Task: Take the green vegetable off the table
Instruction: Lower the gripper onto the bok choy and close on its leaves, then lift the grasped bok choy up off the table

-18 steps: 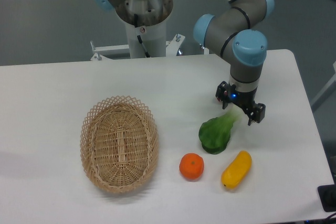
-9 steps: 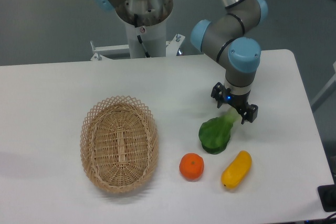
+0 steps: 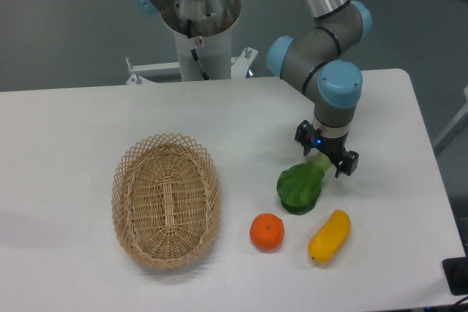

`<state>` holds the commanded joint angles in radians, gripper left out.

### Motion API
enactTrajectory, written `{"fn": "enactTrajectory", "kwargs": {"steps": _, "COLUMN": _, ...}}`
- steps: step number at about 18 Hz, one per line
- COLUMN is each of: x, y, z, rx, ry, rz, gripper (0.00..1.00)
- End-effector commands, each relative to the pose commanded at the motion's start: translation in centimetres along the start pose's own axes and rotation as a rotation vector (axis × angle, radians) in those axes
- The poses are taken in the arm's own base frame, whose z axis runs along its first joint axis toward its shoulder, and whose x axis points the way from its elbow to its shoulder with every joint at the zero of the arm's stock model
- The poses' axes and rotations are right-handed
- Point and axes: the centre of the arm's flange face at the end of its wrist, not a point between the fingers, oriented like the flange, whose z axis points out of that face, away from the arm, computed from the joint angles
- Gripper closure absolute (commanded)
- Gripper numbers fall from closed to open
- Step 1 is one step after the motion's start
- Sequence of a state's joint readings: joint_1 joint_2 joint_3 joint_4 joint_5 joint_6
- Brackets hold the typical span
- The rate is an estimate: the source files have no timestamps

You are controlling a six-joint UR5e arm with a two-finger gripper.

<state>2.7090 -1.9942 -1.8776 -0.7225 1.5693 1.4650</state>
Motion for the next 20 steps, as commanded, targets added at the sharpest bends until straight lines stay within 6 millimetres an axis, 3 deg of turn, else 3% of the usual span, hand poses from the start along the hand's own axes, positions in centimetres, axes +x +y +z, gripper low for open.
{"fn": "enactTrajectory", "kwargs": {"steps": 2, "x": 0.1, "y": 0.0, "z": 0.0, "rx": 0.000, "ry": 0.001, "rz": -0.002, "gripper": 0.65}}
{"fn": "enactTrajectory", "kwargs": {"steps": 14, "x": 0.0, "y": -0.1, "z": -0.4, "rx": 0.001, "ry": -0.006, "rz": 0.011, "gripper": 0.76}}
{"fn": "enactTrajectory", "kwargs": {"steps": 20, "x": -0.3, "y": 0.2, "z": -2.4, "rx": 0.009, "ry": -0.041, "rz": 0.014, "gripper": 0.79}}
